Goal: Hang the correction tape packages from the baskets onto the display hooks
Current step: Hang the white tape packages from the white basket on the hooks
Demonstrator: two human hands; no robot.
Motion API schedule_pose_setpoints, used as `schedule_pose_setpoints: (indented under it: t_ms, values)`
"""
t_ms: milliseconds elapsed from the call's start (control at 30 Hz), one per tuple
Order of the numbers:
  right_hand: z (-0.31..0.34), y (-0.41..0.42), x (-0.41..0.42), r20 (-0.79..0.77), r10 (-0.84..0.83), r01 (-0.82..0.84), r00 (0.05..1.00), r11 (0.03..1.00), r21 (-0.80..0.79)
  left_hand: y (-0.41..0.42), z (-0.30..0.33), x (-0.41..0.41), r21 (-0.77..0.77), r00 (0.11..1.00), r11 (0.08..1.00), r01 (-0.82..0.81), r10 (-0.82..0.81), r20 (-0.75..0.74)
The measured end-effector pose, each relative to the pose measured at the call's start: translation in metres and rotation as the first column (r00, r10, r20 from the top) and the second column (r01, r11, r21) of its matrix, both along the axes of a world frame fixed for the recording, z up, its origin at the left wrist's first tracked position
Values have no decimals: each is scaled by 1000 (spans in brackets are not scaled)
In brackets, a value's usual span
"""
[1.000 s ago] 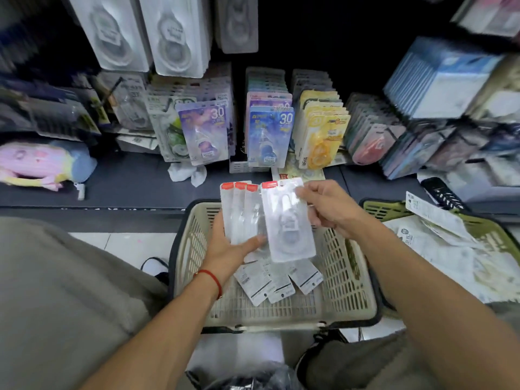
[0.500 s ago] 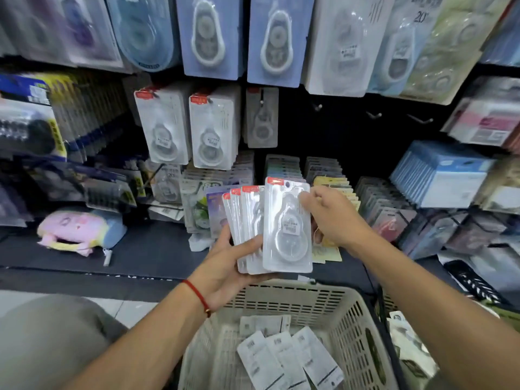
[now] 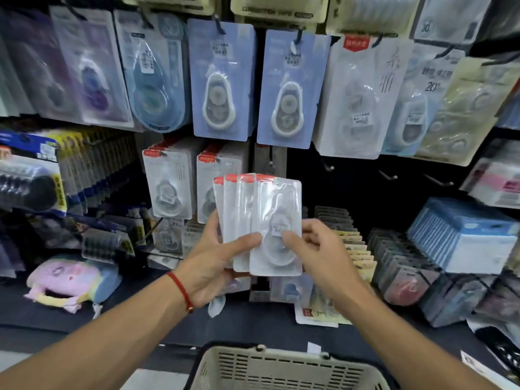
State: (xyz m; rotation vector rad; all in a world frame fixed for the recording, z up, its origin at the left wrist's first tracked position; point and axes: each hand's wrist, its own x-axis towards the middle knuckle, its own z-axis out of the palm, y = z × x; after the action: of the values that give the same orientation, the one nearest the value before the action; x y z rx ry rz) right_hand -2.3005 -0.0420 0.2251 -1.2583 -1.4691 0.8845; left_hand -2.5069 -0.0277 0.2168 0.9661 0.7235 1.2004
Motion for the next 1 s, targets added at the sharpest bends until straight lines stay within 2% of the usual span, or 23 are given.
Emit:
schedule_pose_setpoints:
  t_ms: [133,233,333,400,667,867,1000]
  values:
    - [-7,7,-10,-66,-2,4,998,1000,23,3,-2,-10,42,999,998,-43,43,13]
    - [1,14,-13,-114,-35,47,993,994,102,4,1,-23,141,981,974,-178,186,-47]
    - [6,21,-19,-62,-44,52,997,989,141,5,0,-35,265,923,911,-316,360,-139]
    - [6,26,-25,-54,-66,73,996,988,137,4,-2,-41,321,895,884,-340,409,-177]
    - [-1,35,-40,-109,-132,147,985,979,142,3,-3,-58,377,857,847,-375,472,-208]
    - [-6,35,-38,-76,-173,184,982,965,185,3,-3,-58,395,861,839,-375,473,-187]
    - [-9,31,-41,-118,-186,207,976,957,205,2,-2,-55,413,867,832,-370,469,-169]
